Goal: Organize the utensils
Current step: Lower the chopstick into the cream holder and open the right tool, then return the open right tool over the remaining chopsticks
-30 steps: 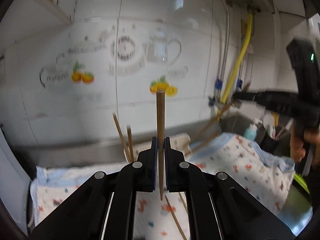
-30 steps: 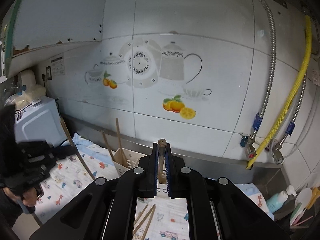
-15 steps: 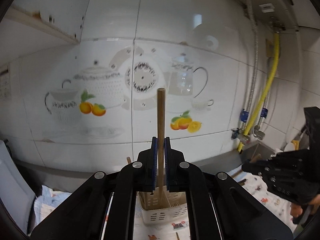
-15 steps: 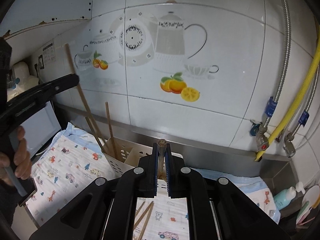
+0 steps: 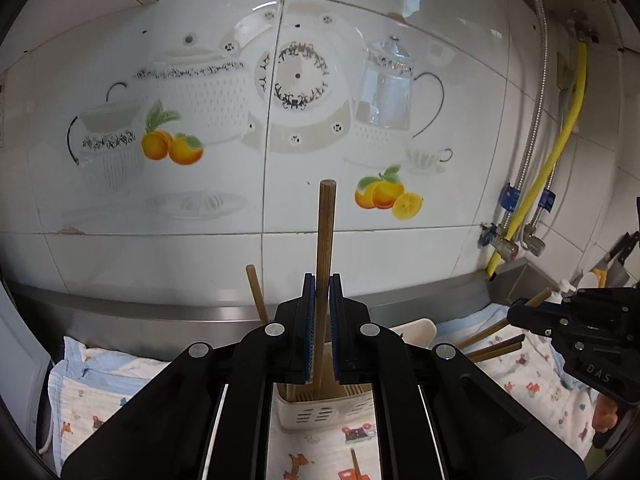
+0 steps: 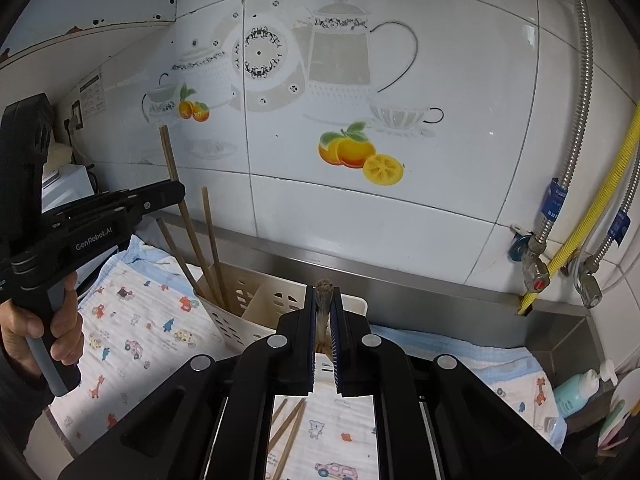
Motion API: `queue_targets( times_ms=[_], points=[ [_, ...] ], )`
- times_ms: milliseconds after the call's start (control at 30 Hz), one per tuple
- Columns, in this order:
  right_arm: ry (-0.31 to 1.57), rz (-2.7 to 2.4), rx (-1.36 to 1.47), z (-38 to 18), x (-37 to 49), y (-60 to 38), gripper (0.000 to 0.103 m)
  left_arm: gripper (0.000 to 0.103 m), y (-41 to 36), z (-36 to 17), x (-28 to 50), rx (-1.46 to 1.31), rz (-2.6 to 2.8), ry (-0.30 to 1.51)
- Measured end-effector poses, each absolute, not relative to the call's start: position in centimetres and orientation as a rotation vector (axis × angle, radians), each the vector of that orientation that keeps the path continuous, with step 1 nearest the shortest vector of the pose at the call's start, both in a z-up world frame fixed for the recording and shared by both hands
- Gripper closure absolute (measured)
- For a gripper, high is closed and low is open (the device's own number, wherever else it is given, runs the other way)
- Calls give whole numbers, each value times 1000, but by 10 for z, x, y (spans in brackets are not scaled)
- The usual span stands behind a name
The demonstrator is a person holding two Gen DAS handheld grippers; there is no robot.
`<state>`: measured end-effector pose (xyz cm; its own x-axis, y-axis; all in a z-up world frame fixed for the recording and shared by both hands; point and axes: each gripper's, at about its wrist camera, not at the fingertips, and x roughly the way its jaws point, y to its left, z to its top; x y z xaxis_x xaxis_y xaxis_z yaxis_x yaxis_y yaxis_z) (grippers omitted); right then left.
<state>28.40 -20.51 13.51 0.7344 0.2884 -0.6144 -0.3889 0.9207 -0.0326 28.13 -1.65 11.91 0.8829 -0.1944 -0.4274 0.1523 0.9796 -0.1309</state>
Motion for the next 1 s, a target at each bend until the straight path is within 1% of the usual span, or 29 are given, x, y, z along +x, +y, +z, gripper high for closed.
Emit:
queue_targets(
  times_ms=[400, 633, 800, 867, 900, 1000],
  points=[
    [630, 371, -162, 140, 282, -204, 96, 94, -21, 128, 273, -80, -211, 435],
    [576, 364, -154, 153, 255, -211, 94, 94, -18, 140, 241, -70, -219, 394],
    [560, 364, -155, 149, 223, -215, 91, 93, -17, 135, 208, -59, -241, 405],
    [559, 371, -156, 142, 209, -215, 91, 88, -17, 127, 195, -62, -250, 417],
    [558, 372, -156, 140, 203, -215, 90, 82, -16, 123, 188, -59, -247, 422],
    [570, 390, -152, 124, 181, -214, 88, 81, -15, 108, 170, -56, -266, 443]
  ],
)
